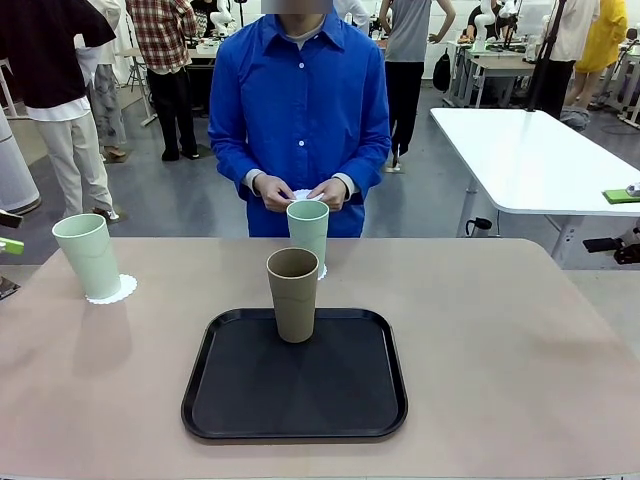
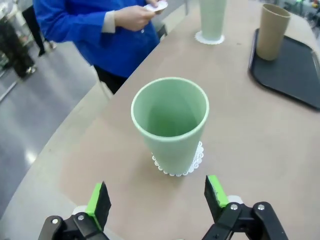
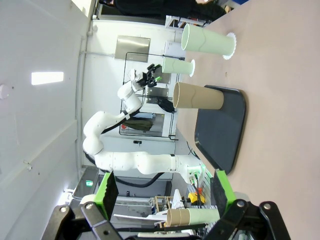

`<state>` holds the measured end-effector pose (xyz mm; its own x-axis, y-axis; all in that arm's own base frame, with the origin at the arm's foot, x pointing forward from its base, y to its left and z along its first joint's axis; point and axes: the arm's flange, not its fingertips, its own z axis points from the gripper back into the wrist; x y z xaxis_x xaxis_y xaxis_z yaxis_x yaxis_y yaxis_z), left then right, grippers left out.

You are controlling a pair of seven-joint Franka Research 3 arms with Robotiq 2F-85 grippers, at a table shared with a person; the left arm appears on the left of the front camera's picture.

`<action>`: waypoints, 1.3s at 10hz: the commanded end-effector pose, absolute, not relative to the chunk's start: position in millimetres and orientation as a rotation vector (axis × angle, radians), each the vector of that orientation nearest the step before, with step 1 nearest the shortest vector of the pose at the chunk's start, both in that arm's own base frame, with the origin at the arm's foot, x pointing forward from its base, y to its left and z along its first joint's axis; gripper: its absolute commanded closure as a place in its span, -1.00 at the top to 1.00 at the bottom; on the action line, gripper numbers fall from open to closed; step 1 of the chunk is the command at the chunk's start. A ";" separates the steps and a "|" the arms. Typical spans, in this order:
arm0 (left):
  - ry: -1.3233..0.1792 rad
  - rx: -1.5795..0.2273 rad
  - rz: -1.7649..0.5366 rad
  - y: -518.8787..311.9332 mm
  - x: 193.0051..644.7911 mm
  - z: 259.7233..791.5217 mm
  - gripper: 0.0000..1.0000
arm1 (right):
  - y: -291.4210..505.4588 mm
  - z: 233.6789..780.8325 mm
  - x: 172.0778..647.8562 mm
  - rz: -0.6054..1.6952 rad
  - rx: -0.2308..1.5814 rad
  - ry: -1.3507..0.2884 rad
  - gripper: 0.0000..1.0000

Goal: Place coasters on the table and set cups on them.
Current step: Take one Reusable plastic cup from the Flat Tray and place it on a coaster set by the human.

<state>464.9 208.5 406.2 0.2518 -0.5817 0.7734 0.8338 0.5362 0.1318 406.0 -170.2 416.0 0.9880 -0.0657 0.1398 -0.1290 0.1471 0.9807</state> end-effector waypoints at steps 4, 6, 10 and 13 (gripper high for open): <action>-0.550 -0.115 -0.872 147.1 400.0 457.4 1.00 | -169.9 417.3 404.0 0.051 1.430 -0.167 1.00; -0.418 0.015 -0.952 120.2 357.1 447.5 1.00 | -169.9 417.3 404.0 0.051 1.430 -0.167 1.00; -0.430 0.114 -1.069 76.1 317.1 436.8 1.00 | -169.9 417.3 404.0 0.051 1.430 -0.167 1.00; -0.401 0.101 -1.073 99.5 357.5 462.4 1.00 | -169.9 417.3 404.0 0.051 1.430 -0.167 1.00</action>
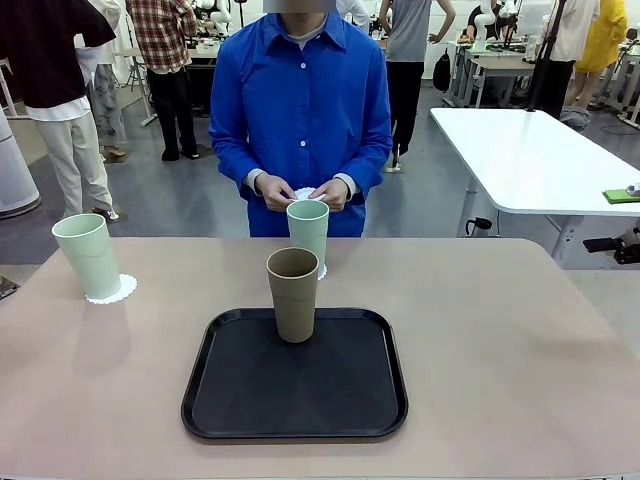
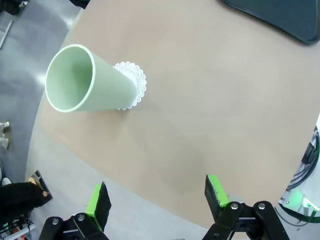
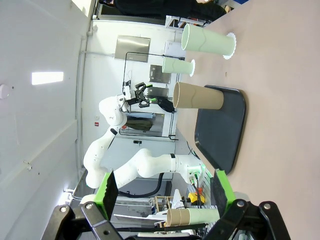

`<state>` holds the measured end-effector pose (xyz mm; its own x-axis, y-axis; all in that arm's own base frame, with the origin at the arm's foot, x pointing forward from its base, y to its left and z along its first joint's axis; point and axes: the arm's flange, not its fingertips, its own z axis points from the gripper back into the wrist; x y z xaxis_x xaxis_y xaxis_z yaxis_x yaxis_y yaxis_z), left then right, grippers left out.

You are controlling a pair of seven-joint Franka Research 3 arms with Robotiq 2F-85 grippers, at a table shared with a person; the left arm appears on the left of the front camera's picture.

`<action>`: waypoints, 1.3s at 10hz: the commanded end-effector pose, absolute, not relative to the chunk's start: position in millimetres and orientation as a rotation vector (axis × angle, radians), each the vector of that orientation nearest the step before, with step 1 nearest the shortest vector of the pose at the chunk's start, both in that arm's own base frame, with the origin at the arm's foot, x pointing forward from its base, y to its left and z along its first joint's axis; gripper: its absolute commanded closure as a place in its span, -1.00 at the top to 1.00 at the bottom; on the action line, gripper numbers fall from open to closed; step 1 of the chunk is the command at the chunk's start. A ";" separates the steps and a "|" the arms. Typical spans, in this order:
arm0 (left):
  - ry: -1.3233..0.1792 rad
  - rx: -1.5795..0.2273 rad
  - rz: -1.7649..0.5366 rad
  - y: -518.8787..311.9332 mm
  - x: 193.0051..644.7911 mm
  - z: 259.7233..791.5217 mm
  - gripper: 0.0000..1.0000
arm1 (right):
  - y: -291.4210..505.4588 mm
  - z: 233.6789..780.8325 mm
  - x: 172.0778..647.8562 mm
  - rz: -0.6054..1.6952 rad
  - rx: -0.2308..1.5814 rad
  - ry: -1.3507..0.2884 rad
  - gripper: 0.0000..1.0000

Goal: Place coasters on the table and set cups on them.
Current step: Take one Reusable plastic cup from the Flat Tray and place it on a coaster set by the human.

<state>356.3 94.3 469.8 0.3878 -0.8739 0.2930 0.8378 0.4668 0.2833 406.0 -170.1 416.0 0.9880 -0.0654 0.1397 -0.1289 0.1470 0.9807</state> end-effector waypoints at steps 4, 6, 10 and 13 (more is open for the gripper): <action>-0.401 0.101 -1.073 99.5 357.5 462.4 1.00 | -169.9 417.3 404.0 0.051 1.430 -0.167 1.00; -0.401 0.101 -1.073 99.5 357.5 462.4 1.00 | -169.9 417.3 404.0 0.051 1.430 -0.167 1.00; -0.291 0.164 -0.670 59.3 325.8 501.0 1.00 | -169.9 417.3 404.0 0.051 1.430 -0.167 1.00; 0.009 -0.131 -0.488 1.4 303.8 535.7 1.00 | -169.9 417.3 404.0 0.051 1.430 -0.167 1.00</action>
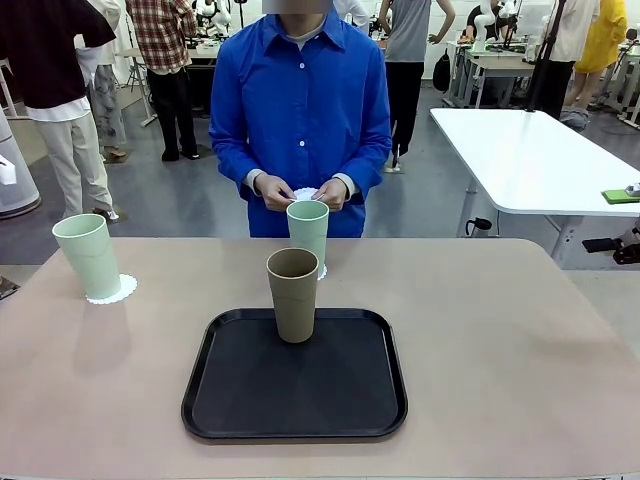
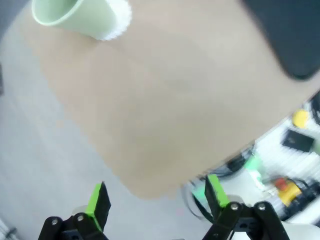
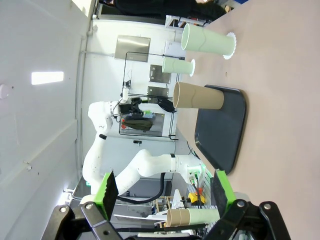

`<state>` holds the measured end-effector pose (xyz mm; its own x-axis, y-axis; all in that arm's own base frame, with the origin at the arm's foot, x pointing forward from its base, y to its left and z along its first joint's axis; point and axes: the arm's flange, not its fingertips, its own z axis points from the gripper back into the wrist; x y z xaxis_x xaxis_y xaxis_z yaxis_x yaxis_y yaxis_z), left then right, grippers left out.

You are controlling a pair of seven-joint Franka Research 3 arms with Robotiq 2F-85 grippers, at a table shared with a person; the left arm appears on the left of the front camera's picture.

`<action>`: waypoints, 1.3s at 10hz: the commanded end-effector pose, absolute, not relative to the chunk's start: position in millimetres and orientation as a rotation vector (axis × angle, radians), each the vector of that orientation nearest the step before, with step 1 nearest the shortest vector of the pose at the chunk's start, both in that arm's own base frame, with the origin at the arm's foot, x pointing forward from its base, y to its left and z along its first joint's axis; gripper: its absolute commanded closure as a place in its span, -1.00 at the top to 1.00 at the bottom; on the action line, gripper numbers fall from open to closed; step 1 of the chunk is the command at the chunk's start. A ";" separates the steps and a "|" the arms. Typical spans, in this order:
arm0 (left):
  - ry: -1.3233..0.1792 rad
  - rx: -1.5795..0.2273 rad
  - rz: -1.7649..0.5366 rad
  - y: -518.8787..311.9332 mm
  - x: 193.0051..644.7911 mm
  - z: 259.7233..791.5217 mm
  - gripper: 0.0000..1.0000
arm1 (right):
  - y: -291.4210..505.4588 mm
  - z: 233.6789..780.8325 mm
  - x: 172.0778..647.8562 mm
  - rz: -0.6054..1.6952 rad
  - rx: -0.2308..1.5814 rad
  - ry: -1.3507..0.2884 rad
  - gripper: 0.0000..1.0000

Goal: Place coasters on the table and set cups on them.
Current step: Take one Reusable plastic cup from the Flat Tray and place it on a coaster set by the human.

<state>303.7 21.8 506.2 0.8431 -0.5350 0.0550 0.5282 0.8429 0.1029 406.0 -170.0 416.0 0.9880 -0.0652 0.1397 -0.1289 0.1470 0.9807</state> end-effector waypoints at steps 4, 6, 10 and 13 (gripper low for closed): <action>0.019 -0.029 -0.538 -1.1 290.2 518.6 1.00 | -169.9 417.3 404.0 0.051 1.430 -0.167 1.00; -0.085 -0.451 -0.634 56.8 312.9 498.8 1.00 | -169.9 417.3 404.0 0.051 1.430 -0.167 1.00; -0.288 -1.028 -0.669 177.6 326.1 493.2 1.00 | -169.9 417.3 404.0 0.051 1.430 -0.167 1.00; -0.434 -1.208 -0.489 252.2 329.7 477.3 1.00 | -169.9 417.3 404.0 0.051 1.430 -0.167 1.00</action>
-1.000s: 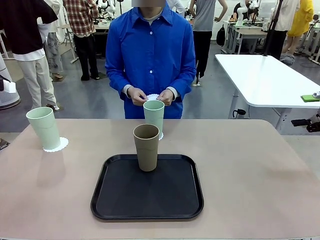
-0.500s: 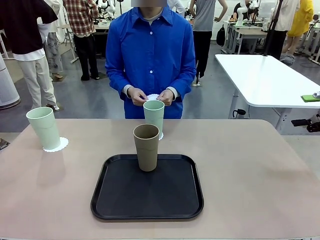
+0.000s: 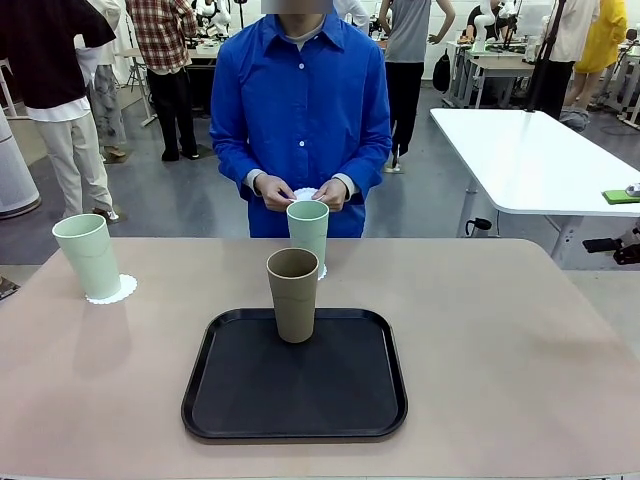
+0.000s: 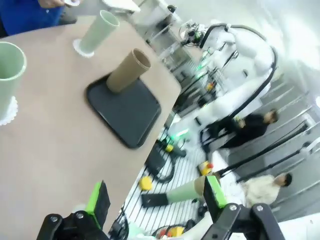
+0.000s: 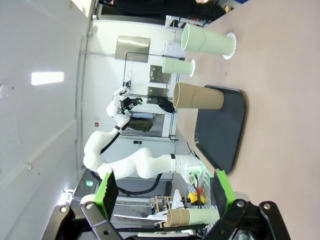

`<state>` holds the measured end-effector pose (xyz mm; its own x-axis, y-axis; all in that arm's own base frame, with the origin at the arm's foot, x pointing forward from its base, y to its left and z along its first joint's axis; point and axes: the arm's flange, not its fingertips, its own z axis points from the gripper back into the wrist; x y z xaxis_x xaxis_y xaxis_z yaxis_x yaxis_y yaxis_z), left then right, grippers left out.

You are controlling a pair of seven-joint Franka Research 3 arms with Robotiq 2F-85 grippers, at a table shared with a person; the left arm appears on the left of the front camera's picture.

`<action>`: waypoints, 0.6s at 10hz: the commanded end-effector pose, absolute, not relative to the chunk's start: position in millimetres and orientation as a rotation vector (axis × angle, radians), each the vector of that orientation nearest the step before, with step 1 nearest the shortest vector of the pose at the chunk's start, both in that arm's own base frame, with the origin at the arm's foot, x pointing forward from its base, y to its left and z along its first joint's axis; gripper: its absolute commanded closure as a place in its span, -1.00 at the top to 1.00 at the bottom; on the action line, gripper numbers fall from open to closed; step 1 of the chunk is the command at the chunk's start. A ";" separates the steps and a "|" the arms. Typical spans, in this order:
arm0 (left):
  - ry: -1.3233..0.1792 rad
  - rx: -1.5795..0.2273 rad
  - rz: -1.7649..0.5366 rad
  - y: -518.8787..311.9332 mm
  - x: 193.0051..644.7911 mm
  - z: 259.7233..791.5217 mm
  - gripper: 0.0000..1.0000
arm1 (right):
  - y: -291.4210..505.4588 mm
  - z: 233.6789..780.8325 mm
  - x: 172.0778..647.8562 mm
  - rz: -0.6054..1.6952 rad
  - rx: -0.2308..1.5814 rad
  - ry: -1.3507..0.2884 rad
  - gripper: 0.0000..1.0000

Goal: Place coasters on the table and set cups on them.
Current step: Take one Reusable plastic cup from the Flat Tray and place it on a coaster set by the human.

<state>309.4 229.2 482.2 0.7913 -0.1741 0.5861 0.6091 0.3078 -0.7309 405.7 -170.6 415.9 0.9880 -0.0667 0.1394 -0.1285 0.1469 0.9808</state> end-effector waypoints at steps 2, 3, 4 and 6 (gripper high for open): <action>-0.425 -1.253 -0.389 276.9 340.8 465.4 1.00 | -169.9 417.3 404.0 0.051 1.430 -0.167 1.00; -0.377 -1.251 -0.359 277.8 352.3 460.9 1.00 | -169.9 417.3 404.0 0.051 1.430 -0.167 1.00; -0.370 -1.241 -0.317 273.5 355.9 455.5 1.00 | -169.9 417.3 404.0 0.051 1.430 -0.167 1.00; -0.379 -1.261 -0.256 272.8 361.8 449.0 1.00 | -169.9 417.3 404.0 0.051 1.430 -0.167 1.00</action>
